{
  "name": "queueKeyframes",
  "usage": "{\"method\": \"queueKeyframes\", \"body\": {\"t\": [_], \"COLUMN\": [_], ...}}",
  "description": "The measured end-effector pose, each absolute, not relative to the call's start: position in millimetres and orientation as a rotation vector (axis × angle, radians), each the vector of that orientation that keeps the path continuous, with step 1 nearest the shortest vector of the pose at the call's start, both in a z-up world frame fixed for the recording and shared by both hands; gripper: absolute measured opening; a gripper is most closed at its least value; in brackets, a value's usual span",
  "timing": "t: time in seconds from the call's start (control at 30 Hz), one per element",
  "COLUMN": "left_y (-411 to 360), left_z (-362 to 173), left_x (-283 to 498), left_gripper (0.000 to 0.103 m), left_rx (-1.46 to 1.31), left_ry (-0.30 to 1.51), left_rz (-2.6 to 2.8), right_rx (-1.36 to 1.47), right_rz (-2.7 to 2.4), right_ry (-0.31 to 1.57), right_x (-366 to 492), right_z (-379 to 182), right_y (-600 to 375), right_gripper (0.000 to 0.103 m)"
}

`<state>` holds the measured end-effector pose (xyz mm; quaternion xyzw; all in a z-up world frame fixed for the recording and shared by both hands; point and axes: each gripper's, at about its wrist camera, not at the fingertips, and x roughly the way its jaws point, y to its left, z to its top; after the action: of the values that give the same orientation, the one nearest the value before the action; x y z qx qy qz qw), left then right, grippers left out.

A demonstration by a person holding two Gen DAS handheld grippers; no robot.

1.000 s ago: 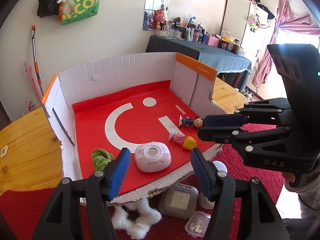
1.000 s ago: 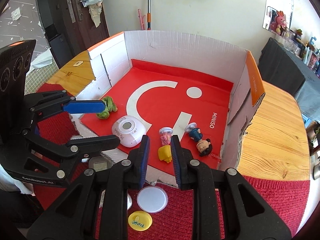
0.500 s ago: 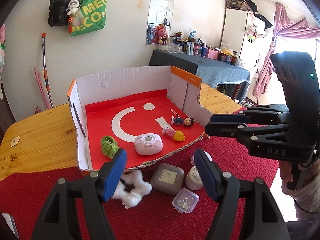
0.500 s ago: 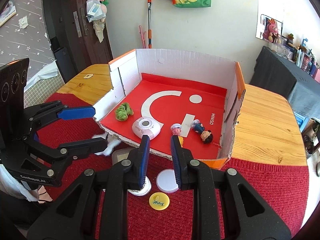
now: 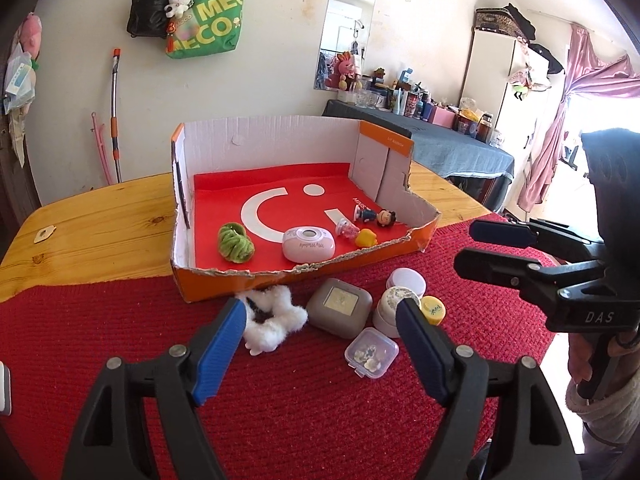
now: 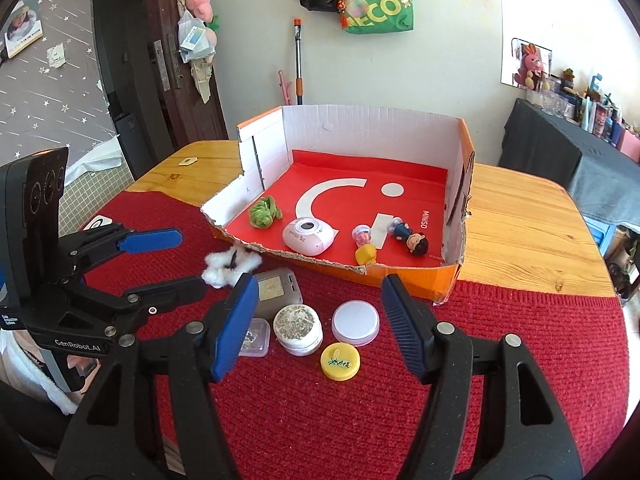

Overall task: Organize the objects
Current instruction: 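Withdraw both tools from the box back over the rug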

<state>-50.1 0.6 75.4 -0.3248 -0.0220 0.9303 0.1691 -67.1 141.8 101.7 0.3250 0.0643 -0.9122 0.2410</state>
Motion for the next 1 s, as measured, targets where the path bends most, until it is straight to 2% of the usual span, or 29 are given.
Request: {"method": "queueKeyframes", "body": {"t": [0.13,0.2,0.47,0.57,1.0], "left_y": [-0.8,-0.7,0.5,-1.2,-8.0], "left_z": [72.9,71.2,61.5,54.4,31.7], "left_x": [-41.7,-37.4,-27.1,-25.1,-30.2], "left_gripper": [0.084,0.086,0.095,0.100,0.103], "left_rx": [-0.914,-0.910,-0.916,-0.932,-1.043], "left_ry": [-0.074,-0.077,-0.066,-0.077,-0.114], "left_rz": [2.662,2.671,2.701,2.709,2.706], "right_rx": [0.870,0.862,0.859,0.881,0.998], "right_rz": [-2.515,-2.523,-2.561,-2.569,-2.569], "right_ry": [0.170,0.164,0.142,0.142,0.115], "right_x": [-55.1,-50.0,-39.3,-39.7,-48.8], "right_z": [97.5,95.4,81.2,72.4,41.2], "right_y": [144.0,145.7,152.3,152.9,158.8], "right_gripper": [0.065,0.073,0.082,0.083,0.083]}}
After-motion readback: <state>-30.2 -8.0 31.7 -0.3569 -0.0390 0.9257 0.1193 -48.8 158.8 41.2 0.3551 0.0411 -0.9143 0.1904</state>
